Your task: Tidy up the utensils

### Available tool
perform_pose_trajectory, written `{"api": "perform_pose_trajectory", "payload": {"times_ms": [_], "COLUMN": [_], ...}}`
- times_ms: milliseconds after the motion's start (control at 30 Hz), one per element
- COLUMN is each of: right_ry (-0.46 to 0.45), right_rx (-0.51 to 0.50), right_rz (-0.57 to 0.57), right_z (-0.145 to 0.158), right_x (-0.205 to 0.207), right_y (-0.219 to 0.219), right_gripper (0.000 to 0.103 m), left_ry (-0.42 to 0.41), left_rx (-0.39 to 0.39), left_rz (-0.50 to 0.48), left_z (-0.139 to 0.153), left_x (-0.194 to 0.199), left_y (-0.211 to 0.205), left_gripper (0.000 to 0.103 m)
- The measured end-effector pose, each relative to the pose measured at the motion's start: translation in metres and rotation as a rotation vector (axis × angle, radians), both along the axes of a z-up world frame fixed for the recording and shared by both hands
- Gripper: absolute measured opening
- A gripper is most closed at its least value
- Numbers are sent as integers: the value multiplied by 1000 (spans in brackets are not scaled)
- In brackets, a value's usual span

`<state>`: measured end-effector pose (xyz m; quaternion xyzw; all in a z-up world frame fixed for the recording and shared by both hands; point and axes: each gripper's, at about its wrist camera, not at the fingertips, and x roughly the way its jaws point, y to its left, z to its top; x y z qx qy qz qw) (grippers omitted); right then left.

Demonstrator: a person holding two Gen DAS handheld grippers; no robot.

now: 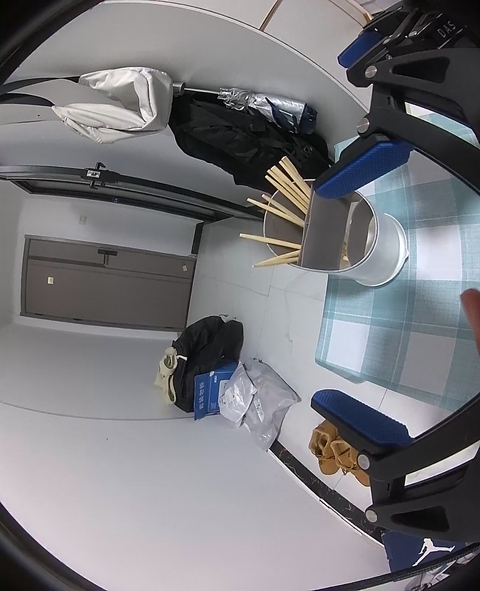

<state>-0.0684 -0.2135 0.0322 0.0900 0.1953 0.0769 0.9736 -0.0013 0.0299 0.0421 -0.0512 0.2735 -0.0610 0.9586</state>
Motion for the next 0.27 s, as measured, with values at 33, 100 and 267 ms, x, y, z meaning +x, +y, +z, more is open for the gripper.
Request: {"api": "perform_pose_trajectory", "payload": {"times_ms": [33,100,267], "right_ry": [3,10,35], "right_rx": [0,-2,-8], "right_rz": [-1,-3,-5], "right_z": [-1,-3,-11], "right_x": [1,2,7], "right_y": [0,0,2], "right_gripper": [75,75,75], "left_ry": [1,3,18], "left_rx": [-2,-9,-27], "left_rz": [-2,-4,-5], "left_z": [-1,-2,-8], "left_x": [0,1,5], "left_y": [0,1,5], "left_gripper": [102,102,102]}}
